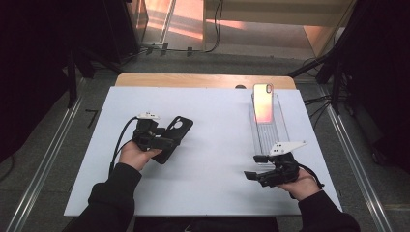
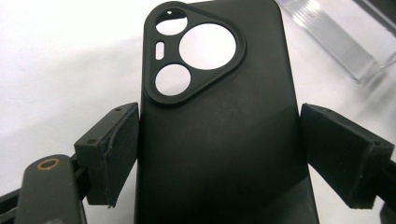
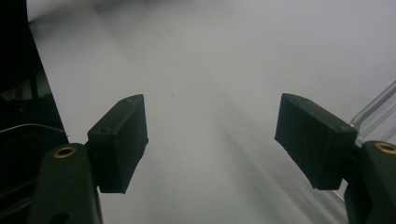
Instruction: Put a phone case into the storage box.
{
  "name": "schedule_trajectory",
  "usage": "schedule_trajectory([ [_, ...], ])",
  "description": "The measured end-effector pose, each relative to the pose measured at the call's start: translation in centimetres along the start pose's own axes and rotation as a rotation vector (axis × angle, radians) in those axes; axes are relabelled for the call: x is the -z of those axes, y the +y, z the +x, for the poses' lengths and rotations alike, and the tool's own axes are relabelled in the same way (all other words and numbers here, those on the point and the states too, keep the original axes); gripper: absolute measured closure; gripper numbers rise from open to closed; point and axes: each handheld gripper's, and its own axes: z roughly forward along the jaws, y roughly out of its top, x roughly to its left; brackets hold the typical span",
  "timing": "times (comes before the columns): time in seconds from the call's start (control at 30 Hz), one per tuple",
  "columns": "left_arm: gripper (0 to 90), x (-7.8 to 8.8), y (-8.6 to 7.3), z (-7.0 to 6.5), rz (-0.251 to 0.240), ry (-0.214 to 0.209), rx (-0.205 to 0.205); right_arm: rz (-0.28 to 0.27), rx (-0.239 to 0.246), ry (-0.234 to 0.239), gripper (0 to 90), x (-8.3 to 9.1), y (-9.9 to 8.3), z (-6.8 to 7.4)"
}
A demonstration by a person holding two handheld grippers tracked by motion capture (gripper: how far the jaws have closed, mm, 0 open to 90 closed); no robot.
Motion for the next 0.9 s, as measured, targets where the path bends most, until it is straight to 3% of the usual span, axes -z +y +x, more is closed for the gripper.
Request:
schedule_trajectory([
  [0.27,15.1,0.5,-0.7,-2.1,-0.006,-0.025,-0.013,0.017,0.014,0.018,22.9,-0.2,0.7,0.6],
  [0.47,15.1,0.7,-1.3,-3.5,-0.023,-0.033,-0.007,0.017,-0.011,0.016,23.0,-0.4,1.5,0.9],
  [0.6,15.0,0.6,-1.6,-4.4,-0.034,-0.032,-0.015,0.015,-0.039,0.020,23.0,-0.4,2.0,1.2],
  [0.9,15.0,-0.2,-2.0,-5.7,-0.061,-0.025,-0.031,0.031,-0.154,0.061,23.1,-1.0,3.3,1.3],
])
